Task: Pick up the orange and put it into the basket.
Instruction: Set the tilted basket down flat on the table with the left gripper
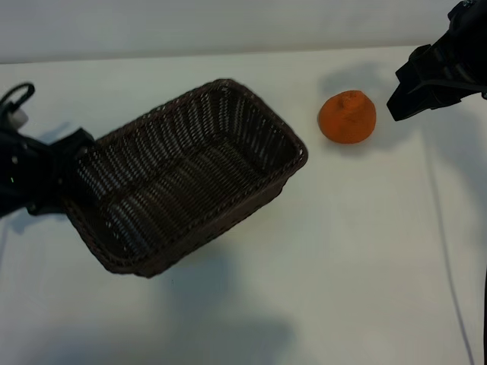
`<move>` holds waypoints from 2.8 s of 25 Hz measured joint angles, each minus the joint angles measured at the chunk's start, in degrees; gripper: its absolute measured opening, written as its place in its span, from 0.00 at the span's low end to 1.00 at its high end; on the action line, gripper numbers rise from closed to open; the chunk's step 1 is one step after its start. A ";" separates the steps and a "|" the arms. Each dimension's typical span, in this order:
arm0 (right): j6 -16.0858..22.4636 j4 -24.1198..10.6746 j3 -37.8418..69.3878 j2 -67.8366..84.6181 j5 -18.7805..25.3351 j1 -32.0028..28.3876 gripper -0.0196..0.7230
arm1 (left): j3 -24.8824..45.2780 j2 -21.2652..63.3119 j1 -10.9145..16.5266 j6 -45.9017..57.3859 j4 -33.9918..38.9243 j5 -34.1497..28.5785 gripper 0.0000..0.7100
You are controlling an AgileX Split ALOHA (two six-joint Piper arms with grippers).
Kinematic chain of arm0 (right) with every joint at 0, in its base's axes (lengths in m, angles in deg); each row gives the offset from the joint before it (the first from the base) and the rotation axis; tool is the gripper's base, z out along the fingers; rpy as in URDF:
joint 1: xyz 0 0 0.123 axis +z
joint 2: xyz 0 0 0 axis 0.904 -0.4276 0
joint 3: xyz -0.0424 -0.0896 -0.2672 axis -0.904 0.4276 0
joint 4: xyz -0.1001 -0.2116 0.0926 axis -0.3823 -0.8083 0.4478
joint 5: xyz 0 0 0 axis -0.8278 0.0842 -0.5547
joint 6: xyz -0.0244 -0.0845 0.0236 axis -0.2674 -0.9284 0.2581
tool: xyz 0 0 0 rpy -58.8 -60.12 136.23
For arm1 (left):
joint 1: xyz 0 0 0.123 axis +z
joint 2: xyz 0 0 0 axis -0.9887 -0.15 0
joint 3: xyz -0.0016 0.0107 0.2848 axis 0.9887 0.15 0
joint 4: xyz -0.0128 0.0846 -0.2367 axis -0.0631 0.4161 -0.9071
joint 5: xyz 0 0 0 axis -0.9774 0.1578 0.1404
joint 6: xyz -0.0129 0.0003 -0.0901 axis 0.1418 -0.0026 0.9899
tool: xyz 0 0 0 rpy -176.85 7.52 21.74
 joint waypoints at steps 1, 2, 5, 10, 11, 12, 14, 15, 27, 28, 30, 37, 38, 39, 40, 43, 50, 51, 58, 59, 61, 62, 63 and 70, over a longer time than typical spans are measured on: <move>0.00 0.00 0.00 0.00 0.00 0.00 0.68 | -1.28 0.08 0.00 -0.06 0.00 -1.49 0.26; 0.00 0.00 0.00 0.00 0.00 0.00 0.68 | -2.83 0.14 0.00 -0.11 0.00 -2.94 0.26; 0.00 0.00 0.00 0.00 0.00 0.00 0.68 | -7.36 0.42 0.00 -0.16 0.06 -7.10 0.26; 0.00 0.00 0.00 0.00 0.00 0.00 0.68 | -12.75 0.42 0.00 -0.16 0.06 -11.67 0.26; 0.00 0.00 0.00 0.00 0.00 0.00 0.68 | -12.97 0.42 0.00 -0.16 0.06 -11.88 0.26; 0.00 0.00 0.00 0.00 0.00 0.00 0.68 | -12.97 0.42 0.00 -0.16 0.11 -11.88 0.26; 0.00 0.00 0.00 0.00 0.00 0.00 0.68 | -12.97 0.42 0.00 -0.31 0.30 -12.06 0.26; 0.00 0.00 0.00 0.00 0.00 0.00 0.68 | -12.97 0.42 0.00 -1.01 0.34 -12.12 0.26; 0.00 0.00 0.00 0.00 0.00 0.00 0.68 | -18.35 0.37 0.00 -17.47 0.85 -15.38 0.26; 0.00 0.00 0.00 0.00 0.00 0.00 0.68 | -19.48 0.37 0.00 -18.66 0.85 -16.12 0.26; -0.06 0.00 0.00 0.00 0.00 0.00 0.68 | -21.46 0.37 0.00 -21.15 1.04 -17.48 0.26; -0.06 0.00 0.00 0.00 0.05 0.00 0.68 | -23.92 0.37 0.00 -23.90 5.44 -21.60 0.26; -0.06 0.00 0.00 0.00 0.05 0.00 0.68 | -23.92 0.37 0.00 -23.84 5.46 -21.60 0.26; -0.06 0.00 0.00 0.00 0.05 0.00 0.68 | -23.97 0.37 0.00 -23.60 5.46 -21.60 0.26; -0.06 0.00 0.00 0.00 0.05 0.00 0.68 | -23.97 0.37 0.00 -23.17 5.29 -21.60 0.26; -0.06 0.00 0.00 0.00 0.00 0.00 0.68 | -24.03 0.31 0.00 -21.78 5.29 -21.60 0.26; -0.06 0.00 0.00 0.00 0.00 0.00 0.68 | -24.23 -3.37 -0.23 -20.89 2.67 -21.60 0.26; -0.06 0.00 0.00 0.00 0.00 0.00 0.68 | -24.23 -4.14 -0.68 -20.82 2.40 -21.54 0.26; -0.06 0.00 0.00 0.00 0.00 0.00 0.68 | -24.29 -9.02 -6.45 -20.09 1.19 -18.37 0.25; -0.06 0.00 0.00 0.00 0.00 0.00 0.68 | -24.29 -9.59 -6.99 -19.65 0.97 -17.85 0.25; -0.06 0.00 0.00 0.00 0.00 0.00 0.68 | -24.29 -10.67 -7.70 -18.82 0.67 -17.03 0.25; -0.06 0.00 0.00 0.00 0.00 0.00 0.68 | -24.29 -10.96 -7.92 -18.48 0.67 -16.68 0.25; -0.06 0.00 0.00 0.00 0.00 0.00 0.68 | -24.29 -11.01 -7.92 -18.34 0.61 -16.41 0.25; -0.06 0.00 0.00 0.00 0.00 0.00 0.68 | -24.29 -11.06 -7.92 -18.44 0.61 -14.78 0.25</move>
